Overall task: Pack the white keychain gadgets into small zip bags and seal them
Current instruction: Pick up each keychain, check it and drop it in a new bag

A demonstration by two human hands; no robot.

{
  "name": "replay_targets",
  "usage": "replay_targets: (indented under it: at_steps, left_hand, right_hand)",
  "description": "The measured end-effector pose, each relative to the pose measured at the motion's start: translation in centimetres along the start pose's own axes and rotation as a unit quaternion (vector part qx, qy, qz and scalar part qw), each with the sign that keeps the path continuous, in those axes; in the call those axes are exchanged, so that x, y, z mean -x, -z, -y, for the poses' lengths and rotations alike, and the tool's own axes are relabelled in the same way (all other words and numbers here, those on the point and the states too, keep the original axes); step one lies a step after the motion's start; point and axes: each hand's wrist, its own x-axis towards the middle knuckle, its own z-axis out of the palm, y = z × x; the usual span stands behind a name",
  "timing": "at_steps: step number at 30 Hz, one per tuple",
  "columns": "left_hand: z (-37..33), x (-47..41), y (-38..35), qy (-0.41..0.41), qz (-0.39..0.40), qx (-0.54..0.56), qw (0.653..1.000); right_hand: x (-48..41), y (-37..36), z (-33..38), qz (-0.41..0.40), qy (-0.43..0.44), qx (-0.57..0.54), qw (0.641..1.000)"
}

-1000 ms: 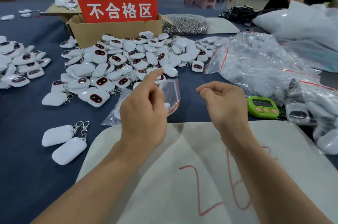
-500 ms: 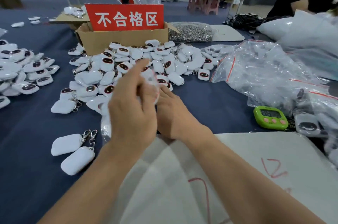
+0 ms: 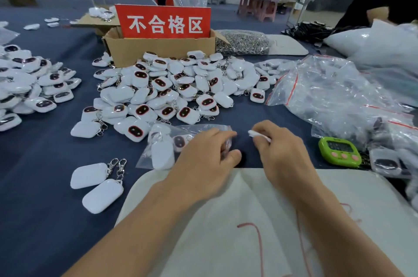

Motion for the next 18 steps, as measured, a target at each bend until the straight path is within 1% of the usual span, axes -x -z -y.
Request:
replay_targets:
  at_steps: [2,4,6,7,8,9,11,13,16,18]
  left_hand:
    - [-0.4,0.3,-0.1,-0.023,-0.011,-0.038,0.999]
    - [-0.9,0.8,-0.1,-0.053,-0.055,-0.069,0.995]
    - [-1.6,0.9,-0.1,-0.097,-0.121,-0.105,0.982]
    - [-1.9,0.8,-0.3,-0.116,-0.14,-0.123,0.976]
    - [-2.0,0.8,-0.4,-0.127,-0.139,-0.134,0.973]
    - [-2.1,0.7,-0.5,-0.122,-0.112,-0.132,0.977]
    - [-1.9,0.7,-0.6,-0.075,-0.042,-0.089,0.992]
    - [-1.2,0.4,-0.6,-0.031,0.006,-0.031,0.999]
    - [-0.9,-0.1,-0.3,-0.011,0.021,0.009,1.0]
    - [-0.9,-0.1,-0.4,0.001,0.001,0.029,1.0]
  right_hand:
    - [0.5,0.6,-0.5,-0.063,-0.033,-0.072,0.995]
    - [0.7,1.0,-0.6,-0.095,-0.06,-0.144,0.983]
    - [0.8,1.3,-0.3,-0.111,-0.092,-0.246,0.958]
    - [0.8,1.3,0.0,-0.112,-0.106,-0.299,0.942]
    - [0.8,1.3,0.3,-0.106,-0.118,-0.352,0.922]
    - [0.8,1.3,0.7,-0.096,-0.129,-0.404,0.901]
    - [0.8,1.4,1.3,-0.061,-0.152,-0.486,0.859]
    - [0.8,1.5,1.7,-0.016,-0.179,-0.529,0.829]
    - [0.8,1.7,2.2,0.046,-0.201,-0.564,0.8]
    - [0.9,1.8,2.5,0.07,-0.192,-0.583,0.786]
